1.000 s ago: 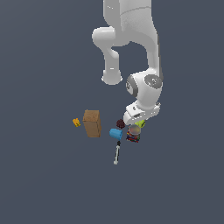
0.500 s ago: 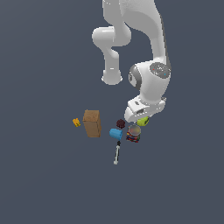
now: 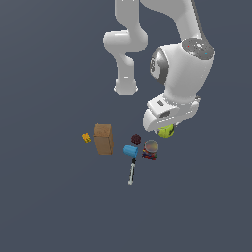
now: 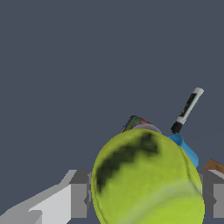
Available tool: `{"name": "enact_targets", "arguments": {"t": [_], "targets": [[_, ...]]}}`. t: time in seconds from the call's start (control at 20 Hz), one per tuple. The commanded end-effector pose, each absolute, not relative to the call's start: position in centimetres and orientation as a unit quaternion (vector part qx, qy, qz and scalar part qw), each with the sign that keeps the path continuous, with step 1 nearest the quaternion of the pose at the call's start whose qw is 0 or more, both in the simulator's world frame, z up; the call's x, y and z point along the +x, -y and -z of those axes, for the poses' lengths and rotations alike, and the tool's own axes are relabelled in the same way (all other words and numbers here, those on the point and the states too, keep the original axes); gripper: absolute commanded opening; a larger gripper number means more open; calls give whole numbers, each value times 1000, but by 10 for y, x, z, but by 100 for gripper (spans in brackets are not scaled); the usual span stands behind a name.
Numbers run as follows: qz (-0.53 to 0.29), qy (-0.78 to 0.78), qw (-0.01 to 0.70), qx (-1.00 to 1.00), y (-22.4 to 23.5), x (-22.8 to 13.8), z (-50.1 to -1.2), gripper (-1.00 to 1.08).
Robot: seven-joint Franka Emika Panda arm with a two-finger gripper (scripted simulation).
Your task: Pick up a designated object from a clutter of objects.
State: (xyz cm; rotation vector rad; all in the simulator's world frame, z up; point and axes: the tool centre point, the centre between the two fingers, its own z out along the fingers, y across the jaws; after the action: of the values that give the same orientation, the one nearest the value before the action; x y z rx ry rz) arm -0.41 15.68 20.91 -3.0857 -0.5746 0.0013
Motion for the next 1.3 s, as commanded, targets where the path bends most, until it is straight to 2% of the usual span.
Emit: {"name": "enact_targets", "arguments": {"t": [0.0, 0.7, 1.25], "targets": [[0, 183, 2, -983, -156, 5, -234, -100], [0, 182, 0, -983, -154, 56, -352, -100], [0, 182, 0, -983, -154, 77, -397, -100]]}}
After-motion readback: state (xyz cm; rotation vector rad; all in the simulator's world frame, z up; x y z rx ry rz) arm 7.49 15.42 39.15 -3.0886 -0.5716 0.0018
